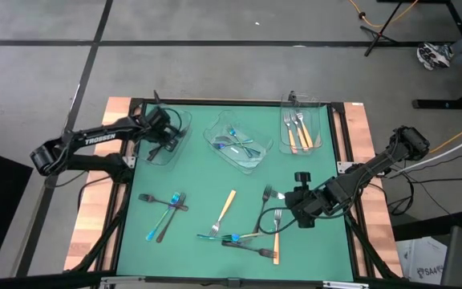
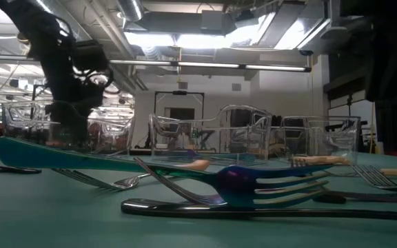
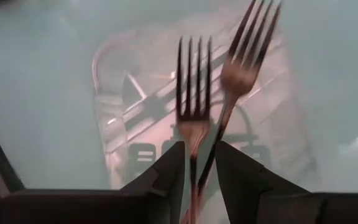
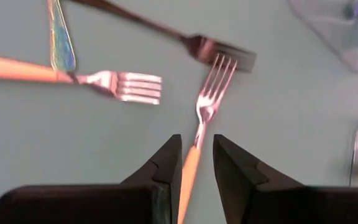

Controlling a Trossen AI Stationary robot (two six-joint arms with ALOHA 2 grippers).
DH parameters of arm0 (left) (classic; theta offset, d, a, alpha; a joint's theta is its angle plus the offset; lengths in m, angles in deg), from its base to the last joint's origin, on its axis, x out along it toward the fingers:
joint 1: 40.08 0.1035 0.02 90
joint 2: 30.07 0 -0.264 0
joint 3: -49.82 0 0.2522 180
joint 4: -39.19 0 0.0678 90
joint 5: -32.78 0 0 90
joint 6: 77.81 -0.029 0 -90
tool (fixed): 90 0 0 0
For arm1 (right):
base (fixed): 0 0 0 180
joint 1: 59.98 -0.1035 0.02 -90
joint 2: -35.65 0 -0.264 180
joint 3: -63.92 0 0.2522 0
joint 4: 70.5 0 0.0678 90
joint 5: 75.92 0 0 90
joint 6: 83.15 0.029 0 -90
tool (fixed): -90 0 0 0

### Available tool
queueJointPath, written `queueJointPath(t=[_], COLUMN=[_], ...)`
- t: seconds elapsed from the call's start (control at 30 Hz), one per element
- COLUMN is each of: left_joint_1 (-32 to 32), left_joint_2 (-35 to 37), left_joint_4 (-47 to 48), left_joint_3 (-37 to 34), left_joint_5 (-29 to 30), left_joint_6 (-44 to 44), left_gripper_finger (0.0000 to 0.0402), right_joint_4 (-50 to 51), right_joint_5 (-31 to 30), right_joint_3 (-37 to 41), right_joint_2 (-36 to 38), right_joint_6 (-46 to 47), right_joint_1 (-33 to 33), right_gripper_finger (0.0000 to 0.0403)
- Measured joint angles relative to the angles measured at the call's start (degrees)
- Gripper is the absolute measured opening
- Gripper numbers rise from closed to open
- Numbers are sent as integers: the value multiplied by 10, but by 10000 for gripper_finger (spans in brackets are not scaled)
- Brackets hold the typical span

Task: Sort silverware by color (type)
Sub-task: Put the orange fork into the right transparent bin

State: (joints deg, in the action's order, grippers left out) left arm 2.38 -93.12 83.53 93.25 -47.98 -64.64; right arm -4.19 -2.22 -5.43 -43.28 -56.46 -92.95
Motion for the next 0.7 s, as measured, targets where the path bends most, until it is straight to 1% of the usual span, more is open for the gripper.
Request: queueJointPath(t=[0.13,0.37,0.5,0.6,0.7], left_joint_1=[0,-10,-42,-77,-117], left_joint_2=[0,0,0,1,1], left_joint_4=[4,3,2,1,1], left_joint_3=[30,100,147,178,199], left_joint_5=[-5,-69,-73,-73,-69], left_joint_6=[2,4,4,6,26], left_gripper_finger=[85,85,85,86,86], right_joint_4=[40,86,87,83,58], right_joint_5=[4,4,3,-6,-6], right_joint_3=[0,0,0,0,10], right_joint_2=[0,0,0,0,0], right_joint_6=[20,30,30,30,30], right_joint_1=[0,0,0,0,0], right_gripper_finger=[79,79,79,79,79])
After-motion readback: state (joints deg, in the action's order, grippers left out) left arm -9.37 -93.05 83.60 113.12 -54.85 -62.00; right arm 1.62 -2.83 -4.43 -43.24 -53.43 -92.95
